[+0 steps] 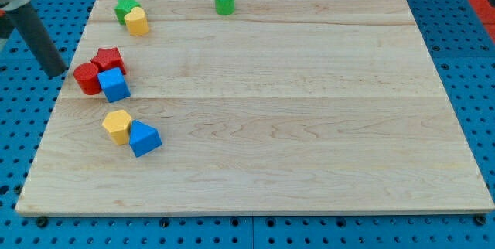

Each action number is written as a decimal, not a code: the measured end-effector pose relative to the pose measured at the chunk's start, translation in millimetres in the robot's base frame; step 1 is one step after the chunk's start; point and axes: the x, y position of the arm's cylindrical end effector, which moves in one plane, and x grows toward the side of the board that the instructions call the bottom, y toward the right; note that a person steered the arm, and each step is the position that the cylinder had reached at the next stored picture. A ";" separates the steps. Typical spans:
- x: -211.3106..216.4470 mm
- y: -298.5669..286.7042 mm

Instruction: Move the red star closer to the yellow heart

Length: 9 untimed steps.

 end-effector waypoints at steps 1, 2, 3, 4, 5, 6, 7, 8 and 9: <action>0.0 42.3; 0.0 86.9; 0.0 126.0; -0.1 126.6; -0.1 126.6; -13.7 126.6; -31.5 136.4; -32.3 169.1; 0.0 221.3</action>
